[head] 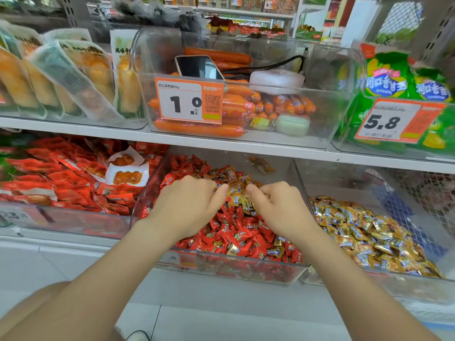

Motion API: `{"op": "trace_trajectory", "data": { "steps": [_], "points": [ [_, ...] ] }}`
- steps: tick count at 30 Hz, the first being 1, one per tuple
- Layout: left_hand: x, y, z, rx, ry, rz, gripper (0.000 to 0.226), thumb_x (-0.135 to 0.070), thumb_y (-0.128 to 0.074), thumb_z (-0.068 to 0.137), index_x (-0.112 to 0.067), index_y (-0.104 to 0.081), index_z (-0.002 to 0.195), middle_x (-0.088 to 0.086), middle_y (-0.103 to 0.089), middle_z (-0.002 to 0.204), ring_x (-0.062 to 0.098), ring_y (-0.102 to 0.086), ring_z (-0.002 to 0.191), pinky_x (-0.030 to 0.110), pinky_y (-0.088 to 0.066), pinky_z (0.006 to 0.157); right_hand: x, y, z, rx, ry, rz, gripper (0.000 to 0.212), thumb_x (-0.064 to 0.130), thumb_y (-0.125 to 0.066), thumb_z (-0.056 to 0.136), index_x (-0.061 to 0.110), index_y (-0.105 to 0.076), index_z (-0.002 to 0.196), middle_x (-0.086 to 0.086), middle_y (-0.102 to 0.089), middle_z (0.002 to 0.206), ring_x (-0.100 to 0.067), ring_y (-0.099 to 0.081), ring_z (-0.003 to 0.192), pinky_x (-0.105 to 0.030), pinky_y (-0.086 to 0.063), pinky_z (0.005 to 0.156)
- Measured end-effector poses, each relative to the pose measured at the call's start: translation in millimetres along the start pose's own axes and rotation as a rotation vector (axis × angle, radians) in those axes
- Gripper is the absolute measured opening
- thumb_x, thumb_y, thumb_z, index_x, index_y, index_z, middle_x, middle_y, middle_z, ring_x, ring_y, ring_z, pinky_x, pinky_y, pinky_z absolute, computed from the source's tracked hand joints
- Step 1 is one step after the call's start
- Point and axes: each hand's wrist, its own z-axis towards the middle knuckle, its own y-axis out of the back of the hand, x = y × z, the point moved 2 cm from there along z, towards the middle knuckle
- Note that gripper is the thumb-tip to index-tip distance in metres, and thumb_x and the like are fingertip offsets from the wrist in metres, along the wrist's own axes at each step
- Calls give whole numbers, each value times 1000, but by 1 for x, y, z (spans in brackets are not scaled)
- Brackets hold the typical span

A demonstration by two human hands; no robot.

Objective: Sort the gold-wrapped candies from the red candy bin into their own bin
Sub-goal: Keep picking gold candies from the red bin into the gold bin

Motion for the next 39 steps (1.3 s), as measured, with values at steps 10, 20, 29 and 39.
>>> {"op": "trace_trajectory", "data": {
  "steps": [10, 20, 29, 39],
  "points": [
    [23, -7, 40, -79, 74, -96, 16, -35, -57, 94, -19, -53, 92, 3, -53, 84, 36, -58, 77, 39, -47, 65, -10, -29, 26, 256, 129, -344, 52, 14, -50, 105, 29, -46, 154, -8, -48, 144, -34, -60, 123, -54, -56, 95],
    [44, -39, 70, 279, -110, -57, 19, -19, -54, 104, -20, -52, 124, 5, -52, 121, 34, -59, 116, 44, -49, 95, -12, -46, 49, 385, 253, -508, 67, 30, -48, 109, 67, -11, 150, -8, -50, 122, -36, -63, 105, -47, -54, 78],
    [47, -48, 73, 270, -120, 32, 27, -32, -60, 103, -32, -67, 130, 3, -63, 130, 31, -61, 121, 44, -52, 99, -10, -35, 55, 260, 89, -204, 23, 41, -56, 106, 35, -65, 126, -4, -73, 103, -26, -70, 91, -43, -58, 82],
    [33, -17, 51, 46, 37, -252, 17, -32, -57, 106, -26, -71, 112, -1, -72, 95, 19, -69, 83, 33, -50, 69, -8, -3, 25, 166, -296, 576, 45, 43, -64, 104, 23, -55, 143, -2, -61, 88, -1, -57, 47, -23, -41, 47]
  ]
}}
